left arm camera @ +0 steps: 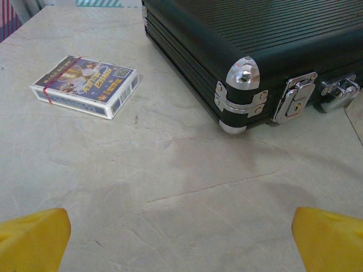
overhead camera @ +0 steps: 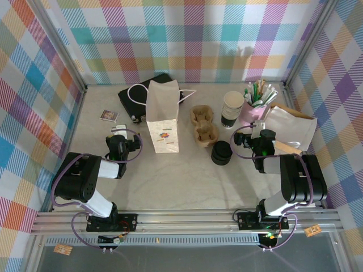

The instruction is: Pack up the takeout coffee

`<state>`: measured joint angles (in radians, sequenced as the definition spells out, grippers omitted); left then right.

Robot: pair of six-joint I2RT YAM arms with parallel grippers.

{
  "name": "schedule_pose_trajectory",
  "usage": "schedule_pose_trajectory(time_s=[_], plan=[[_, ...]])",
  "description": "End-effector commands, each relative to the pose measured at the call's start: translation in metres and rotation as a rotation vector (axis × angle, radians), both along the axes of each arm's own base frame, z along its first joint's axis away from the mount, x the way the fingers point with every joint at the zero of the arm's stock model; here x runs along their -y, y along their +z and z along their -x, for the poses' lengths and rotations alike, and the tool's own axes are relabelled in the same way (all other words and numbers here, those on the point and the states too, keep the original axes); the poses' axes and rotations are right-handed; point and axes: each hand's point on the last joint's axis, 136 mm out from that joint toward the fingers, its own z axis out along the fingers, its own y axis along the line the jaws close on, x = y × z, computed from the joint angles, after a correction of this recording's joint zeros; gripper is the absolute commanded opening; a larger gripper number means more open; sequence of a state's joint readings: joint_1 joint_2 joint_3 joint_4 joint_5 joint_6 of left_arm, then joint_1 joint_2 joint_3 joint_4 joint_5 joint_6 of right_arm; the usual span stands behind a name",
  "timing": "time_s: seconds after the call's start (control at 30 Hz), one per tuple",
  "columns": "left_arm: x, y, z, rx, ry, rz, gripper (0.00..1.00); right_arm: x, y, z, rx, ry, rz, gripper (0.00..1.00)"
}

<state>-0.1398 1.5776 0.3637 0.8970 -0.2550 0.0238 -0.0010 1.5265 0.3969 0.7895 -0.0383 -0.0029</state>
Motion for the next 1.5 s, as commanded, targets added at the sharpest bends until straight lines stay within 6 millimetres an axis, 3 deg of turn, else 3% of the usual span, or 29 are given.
schedule_pose_trajectory(time_s=[0.0,0.4,0.6,0.7,0.87,1.0,1.07,1.13,1.2,1.33,1.47], plan=[[-0.008,0.011,-0.008,0.04,0.023,-0.008,1.0,0.0,0.011,-0.009,0.041,0.003,-0.02,0.99],[-0.012,0.013,-0.01,0.028,0.025,0.017,0.98,0.001,0.017,-0.006,0.065,-0.007,-0.019,0.99],[-0.018,0.036,0.0,0.073,0.06,0.023,0.99,-0.002,0.04,0.011,0.096,0.012,-0.016,0.99],[-0.025,0.052,0.009,0.109,0.096,0.025,0.99,-0.001,0.039,0.021,0.013,0.002,-0.021,1.0],[-0.034,0.081,0.019,0.117,0.16,0.049,0.98,-0.003,0.045,0.044,-0.114,-0.025,-0.094,0.9],[-0.049,0.117,0.027,0.077,0.272,0.084,0.93,0.006,0.072,0.062,-0.151,-0.129,-0.168,0.77],[-0.057,0.143,0.032,0.079,0.333,0.104,0.91,0.006,0.091,0.067,-0.158,-0.153,-0.218,0.69],[-0.064,0.175,0.038,0.097,0.389,0.129,0.89,0.007,0.115,0.07,-0.182,-0.191,-0.267,0.53],[-0.066,0.204,0.041,0.122,0.407,0.152,0.87,0.008,0.137,0.07,-0.215,-0.218,-0.289,0.48],[-0.061,0.264,0.043,0.18,0.385,0.199,0.86,0.01,0.183,0.061,-0.266,-0.238,-0.284,0.51],[-0.054,0.302,0.046,0.17,0.362,0.199,0.85,0.004,0.22,0.044,-0.328,-0.218,-0.283,0.51]])
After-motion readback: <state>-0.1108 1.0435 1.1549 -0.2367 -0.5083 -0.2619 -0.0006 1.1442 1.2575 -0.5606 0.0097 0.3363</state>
